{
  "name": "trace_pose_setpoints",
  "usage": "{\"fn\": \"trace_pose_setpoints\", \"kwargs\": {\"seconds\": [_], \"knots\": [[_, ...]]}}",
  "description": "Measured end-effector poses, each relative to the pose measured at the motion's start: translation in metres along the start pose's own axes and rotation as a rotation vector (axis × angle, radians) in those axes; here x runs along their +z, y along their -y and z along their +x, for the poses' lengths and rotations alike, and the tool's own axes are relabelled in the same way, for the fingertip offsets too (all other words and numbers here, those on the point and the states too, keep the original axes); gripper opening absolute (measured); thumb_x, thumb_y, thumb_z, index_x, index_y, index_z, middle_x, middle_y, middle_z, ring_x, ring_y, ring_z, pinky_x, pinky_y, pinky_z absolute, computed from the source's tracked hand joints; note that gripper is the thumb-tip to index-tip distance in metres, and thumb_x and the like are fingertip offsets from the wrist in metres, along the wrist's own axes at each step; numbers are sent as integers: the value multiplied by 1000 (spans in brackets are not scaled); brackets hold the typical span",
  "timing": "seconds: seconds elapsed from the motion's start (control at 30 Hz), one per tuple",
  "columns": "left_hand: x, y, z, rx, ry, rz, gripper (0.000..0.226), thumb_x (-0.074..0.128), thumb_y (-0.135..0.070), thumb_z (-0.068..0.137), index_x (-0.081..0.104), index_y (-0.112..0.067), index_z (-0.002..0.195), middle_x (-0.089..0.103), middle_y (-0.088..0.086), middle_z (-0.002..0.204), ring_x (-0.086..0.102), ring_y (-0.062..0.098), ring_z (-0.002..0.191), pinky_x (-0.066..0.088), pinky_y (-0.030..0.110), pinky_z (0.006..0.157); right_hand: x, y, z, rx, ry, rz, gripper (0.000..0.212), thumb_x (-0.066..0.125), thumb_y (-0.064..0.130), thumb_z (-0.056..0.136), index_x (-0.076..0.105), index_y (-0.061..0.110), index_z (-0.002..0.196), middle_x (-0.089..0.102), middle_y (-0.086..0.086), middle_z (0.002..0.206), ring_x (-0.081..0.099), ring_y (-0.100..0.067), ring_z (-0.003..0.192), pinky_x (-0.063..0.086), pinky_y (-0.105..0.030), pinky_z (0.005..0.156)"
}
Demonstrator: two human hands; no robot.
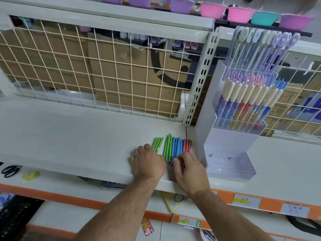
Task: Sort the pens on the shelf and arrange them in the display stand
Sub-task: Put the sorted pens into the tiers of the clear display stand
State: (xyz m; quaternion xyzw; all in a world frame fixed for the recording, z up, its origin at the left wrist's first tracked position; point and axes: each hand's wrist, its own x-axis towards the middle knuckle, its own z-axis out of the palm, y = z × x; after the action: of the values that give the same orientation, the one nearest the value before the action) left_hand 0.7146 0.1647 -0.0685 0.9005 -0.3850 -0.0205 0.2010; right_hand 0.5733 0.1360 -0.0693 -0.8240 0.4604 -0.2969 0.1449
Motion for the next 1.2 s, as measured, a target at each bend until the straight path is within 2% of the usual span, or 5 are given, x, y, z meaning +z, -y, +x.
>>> {"fn": "trace_pose_setpoints", "kwargs": {"seconds": [0.27, 0.93, 1.07, 1.13, 1.2], "knots": [[4, -1, 0, 37, -26, 23, 23, 42, -33, 95, 53, -17, 107, 62, 3, 114, 52, 23, 108, 40, 39, 88, 1, -1, 0, 8, 6, 17, 22, 53, 40, 99, 60, 19, 95, 58, 6, 91, 54, -11, 73, 43, -24, 65], [0, -2, -3, 35, 7, 52, 17, 45, -14, 92, 52, -14, 108, 61, 5, 113, 54, 24, 106, 42, 36, 86, -2, 0, 0, 21, 40, 18, 24, 50, 43, 100, 58, 21, 95, 59, 6, 89, 56, -13, 72, 46, -27, 65], [-8, -1, -6, 53, -41, -193, 11, 37, -21, 101, 45, -13, 101, 64, 3, 89, 60, 23, 80, 41, 34, 63, -2, -1, 0, 15, 25, 43, 23, 49, 41, 101, 58, 21, 94, 58, 7, 87, 55, -14, 72, 47, -30, 66], [-11, -1, -10, 65, -37, -341, 11, 34, -27, 105, 38, -18, 98, 55, -4, 75, 52, 15, 63, 33, 31, 53, -2, 0, 1, 4, 19, 52, 22, 48, 39, 102, 58, 20, 94, 59, 5, 87, 56, -16, 72, 47, -32, 66], [-14, -1, -11, 80, -31, -470, 10, 36, -26, 105, 37, -20, 98, 52, -5, 73, 48, 12, 62, 30, 29, 49, -4, 0, 1, -15, 35, 60, 22, 47, 37, 102, 59, 19, 96, 60, 3, 88, 58, -17, 74, 49, -34, 68]]}}
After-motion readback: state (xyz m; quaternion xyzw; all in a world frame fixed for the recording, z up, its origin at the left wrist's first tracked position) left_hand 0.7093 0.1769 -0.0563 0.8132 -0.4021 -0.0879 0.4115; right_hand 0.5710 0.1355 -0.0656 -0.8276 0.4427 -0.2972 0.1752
